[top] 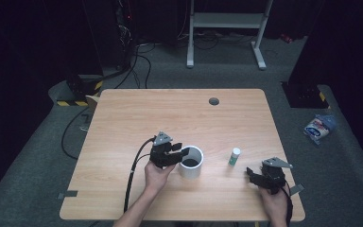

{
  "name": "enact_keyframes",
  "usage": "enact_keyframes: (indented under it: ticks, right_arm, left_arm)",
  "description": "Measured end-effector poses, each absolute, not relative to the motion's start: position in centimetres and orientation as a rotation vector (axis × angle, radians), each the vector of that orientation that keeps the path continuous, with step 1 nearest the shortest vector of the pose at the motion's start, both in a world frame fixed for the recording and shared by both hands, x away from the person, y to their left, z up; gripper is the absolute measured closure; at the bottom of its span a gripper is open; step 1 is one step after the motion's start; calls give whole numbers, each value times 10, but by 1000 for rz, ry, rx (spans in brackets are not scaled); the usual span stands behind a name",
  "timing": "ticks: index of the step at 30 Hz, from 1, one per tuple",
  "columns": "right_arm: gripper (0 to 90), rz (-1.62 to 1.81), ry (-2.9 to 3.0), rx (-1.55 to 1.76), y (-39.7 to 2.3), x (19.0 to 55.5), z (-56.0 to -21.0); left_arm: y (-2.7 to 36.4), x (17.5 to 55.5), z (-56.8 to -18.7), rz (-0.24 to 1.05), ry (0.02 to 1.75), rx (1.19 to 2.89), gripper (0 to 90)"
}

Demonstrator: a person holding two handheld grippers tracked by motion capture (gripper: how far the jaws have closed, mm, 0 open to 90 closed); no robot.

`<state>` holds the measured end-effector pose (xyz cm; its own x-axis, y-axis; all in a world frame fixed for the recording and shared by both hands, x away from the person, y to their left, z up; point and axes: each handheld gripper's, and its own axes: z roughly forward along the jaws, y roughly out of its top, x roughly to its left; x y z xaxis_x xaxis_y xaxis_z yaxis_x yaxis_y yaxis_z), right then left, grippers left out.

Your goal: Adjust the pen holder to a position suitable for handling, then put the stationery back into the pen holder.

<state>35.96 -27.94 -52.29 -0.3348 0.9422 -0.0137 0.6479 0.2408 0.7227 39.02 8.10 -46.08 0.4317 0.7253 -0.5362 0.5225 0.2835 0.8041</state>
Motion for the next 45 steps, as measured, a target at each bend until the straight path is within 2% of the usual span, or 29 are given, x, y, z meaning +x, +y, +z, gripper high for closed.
enact_keyframes:
  ticks: [2, 7, 17, 45]
  right_arm:
    - [296, 873, 2069, 1451, -279, 360, -523]
    - [296, 872, 2069, 1451, -279, 360, -523]
    - [296, 872, 2069, 1451, -279, 360, -523]
    - [295, 872, 2069, 1451, -279, 360, -523]
  left_arm:
    - [89, 390, -458, 233, 1211, 1372, 458]
    - [103, 390, -455, 255, 1229, 1328, 435]
    - [135, 386, -456, 302, 1276, 1246, 433]
    - [188, 377, -481, 386, 1407, 1198, 424]
